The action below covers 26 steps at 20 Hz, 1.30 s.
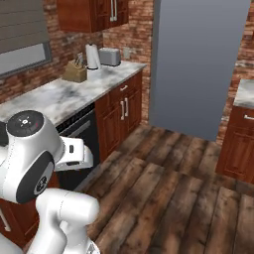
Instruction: Move the pot and pan from the stove into the sink.
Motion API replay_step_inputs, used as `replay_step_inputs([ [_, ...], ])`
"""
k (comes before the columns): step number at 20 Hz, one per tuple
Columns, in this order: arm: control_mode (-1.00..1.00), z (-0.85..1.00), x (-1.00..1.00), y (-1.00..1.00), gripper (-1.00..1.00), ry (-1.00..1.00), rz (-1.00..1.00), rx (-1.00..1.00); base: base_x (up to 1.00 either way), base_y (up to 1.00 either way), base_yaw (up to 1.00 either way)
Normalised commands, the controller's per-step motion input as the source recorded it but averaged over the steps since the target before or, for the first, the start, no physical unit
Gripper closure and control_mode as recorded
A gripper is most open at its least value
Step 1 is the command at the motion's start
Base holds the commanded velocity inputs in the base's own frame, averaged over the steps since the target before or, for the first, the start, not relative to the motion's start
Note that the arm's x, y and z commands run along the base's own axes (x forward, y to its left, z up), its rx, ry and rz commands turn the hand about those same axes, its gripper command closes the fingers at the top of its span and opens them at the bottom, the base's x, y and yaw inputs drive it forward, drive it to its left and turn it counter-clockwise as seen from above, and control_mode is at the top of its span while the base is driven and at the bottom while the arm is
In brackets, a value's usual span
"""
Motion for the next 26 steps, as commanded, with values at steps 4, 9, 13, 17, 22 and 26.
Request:
replay_step_inputs([
  [4,1.0,0.0,0.0,0.0,-1.0,0.0,0.0,0.0,0.02,-0.2,-0.49],
  [9,1.0,0.0,0.0,0.0,-1.0,0.0,0.0,0.0,0.0,-0.13,-0.26],
  [13,1.0,0.0,0.0,0.0,-1.0,0.0,0.0,0.0,0.34,0.07,-0.03],
  [17,1.0,0.0,0.0,0.0,-1.0,0.0,0.0,0.0,0.99,0.25,-0.05],
  [22,1.0,0.0,0.0,0.0,-1.0,0.0,0.0,0.0,1.0,0.25,-0.03],
  [26,1.0,0.0,0.0,0.0,-1.0,0.0,0.0,0.0,0.91,0.19,-0.02],
])
